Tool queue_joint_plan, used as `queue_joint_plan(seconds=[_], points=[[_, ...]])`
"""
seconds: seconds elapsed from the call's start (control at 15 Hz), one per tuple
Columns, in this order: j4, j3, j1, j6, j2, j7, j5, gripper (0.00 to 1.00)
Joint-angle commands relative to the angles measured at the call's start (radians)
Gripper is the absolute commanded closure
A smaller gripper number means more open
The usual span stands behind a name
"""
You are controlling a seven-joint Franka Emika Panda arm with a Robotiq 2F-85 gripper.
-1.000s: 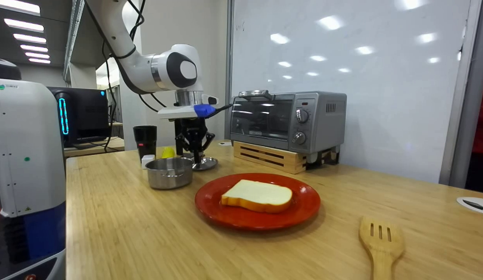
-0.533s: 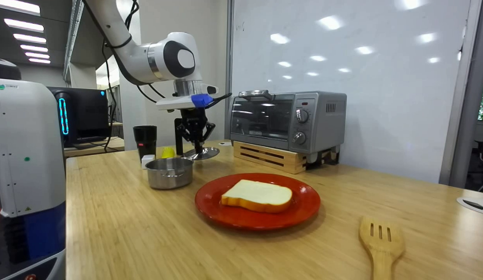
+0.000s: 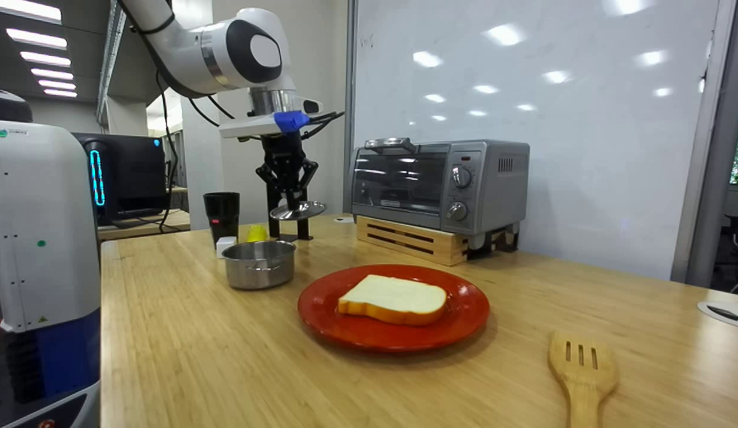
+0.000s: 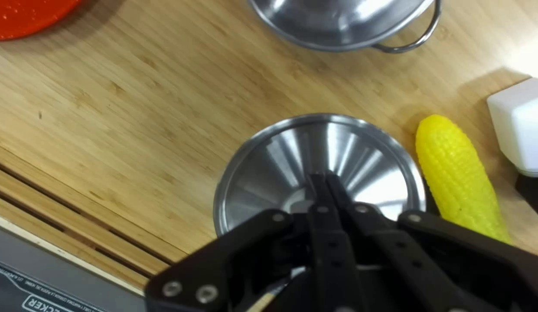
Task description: Close the toaster oven
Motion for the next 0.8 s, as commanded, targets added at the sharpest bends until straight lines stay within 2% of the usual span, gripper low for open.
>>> queue_joint_plan(seconds=[0.0,0.4,0.73], points=[[-0.100,0.013,0.013,-0.054,-0.121,-0.021,0.065,0.99],[-0.250,0.019,0.045,-0.104,-0.272,-0.045,0.159,0.99],[-0.346,0.002,0.053,-0.114,-0.349,-0.037,0.163,0.99]])
